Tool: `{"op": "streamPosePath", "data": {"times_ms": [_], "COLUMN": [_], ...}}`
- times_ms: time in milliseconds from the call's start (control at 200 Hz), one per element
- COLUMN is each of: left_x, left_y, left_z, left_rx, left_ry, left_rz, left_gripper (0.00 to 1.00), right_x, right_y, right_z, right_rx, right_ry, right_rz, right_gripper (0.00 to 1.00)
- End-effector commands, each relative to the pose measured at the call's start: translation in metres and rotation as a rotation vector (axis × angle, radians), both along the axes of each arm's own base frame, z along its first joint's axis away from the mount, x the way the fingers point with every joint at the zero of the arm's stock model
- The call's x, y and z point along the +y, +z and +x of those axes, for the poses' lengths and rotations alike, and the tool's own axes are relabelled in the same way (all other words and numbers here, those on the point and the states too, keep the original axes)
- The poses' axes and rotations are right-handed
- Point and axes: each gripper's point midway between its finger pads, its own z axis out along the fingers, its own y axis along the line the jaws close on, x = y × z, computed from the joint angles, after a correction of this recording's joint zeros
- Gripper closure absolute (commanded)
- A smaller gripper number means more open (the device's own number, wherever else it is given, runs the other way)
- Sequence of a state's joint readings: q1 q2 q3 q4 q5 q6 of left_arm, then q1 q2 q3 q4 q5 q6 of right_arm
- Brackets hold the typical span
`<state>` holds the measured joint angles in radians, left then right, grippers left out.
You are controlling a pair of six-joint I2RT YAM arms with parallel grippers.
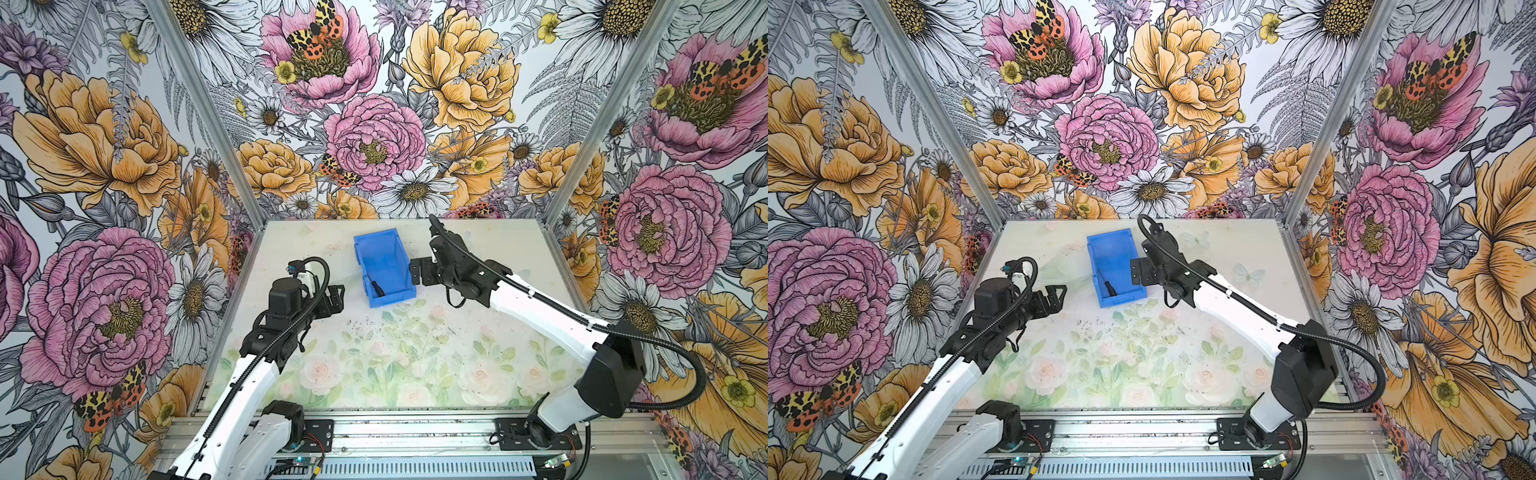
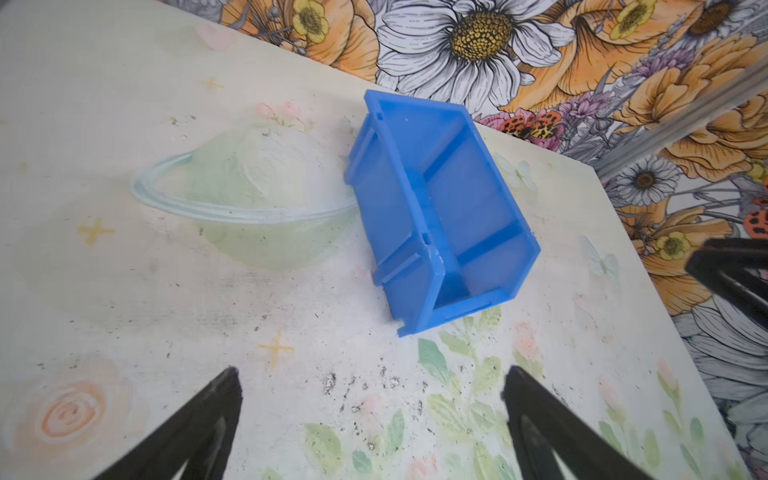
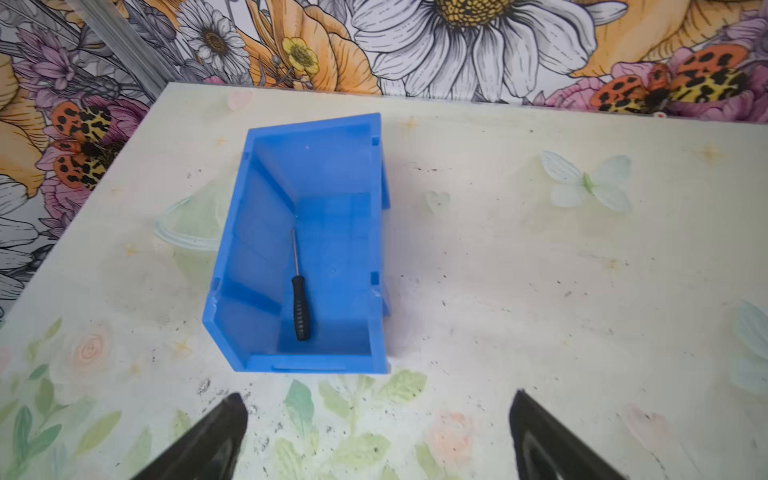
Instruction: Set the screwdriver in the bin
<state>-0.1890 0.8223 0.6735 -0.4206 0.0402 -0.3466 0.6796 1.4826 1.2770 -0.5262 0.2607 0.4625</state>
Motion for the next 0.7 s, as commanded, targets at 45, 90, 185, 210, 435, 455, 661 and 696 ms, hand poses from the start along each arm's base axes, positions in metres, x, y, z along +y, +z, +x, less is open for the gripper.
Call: {"op": "streamPosePath", "data": {"times_ms": [45,90,185,210,435,455,661,696], "left_x": [0.055,0.063,0.072,0.074,0.051,0.053,0.070,0.071], "left_y": [0.008,0.010,0.007,0.006,0.005,0.007,0.008,0.005], "left_z": [-0.008,-0.011,-0.013,-0.013,0.000,0.001,0.012,0.015], "left_rx": [-0.041,-0.051,-0.051,-0.050,-0.211,-0.226,-0.288,-0.292], "left_ry": [0.256,0.304,0.357,0.362,0.158,0.166,0.214,0.212], "left_rz": [0.141,0.147,0.164,0.172,0.213,0.220,0.309,0.319], "left_gripper": [0.01,0.01,0.01,0.01,0.01,0.01,0.01,0.01], "right_x": [-0.069,-0.086,-0.122,-0.131,-0.224,-0.230,-0.260,-0.262], "right_y": [0.009,0.009,0.008,0.006,-0.011,-0.014,-0.050,-0.054], "right_z": [-0.012,-0.017,-0.025,-0.027,-0.041,-0.041,-0.033,-0.031], "right_rx": [-0.095,-0.108,-0.128,-0.128,-0.192,-0.197,-0.237,-0.249], "right_ry": [-0.197,-0.243,-0.335,-0.355,-0.634,-0.642,-0.607,-0.591], "right_rz": [-0.082,-0.089,-0.096,-0.098,-0.166,-0.174,-0.164,-0.169], "right_gripper": [0.01,0.01,0.01,0.00,0.01,0.01,0.00,0.00]}}
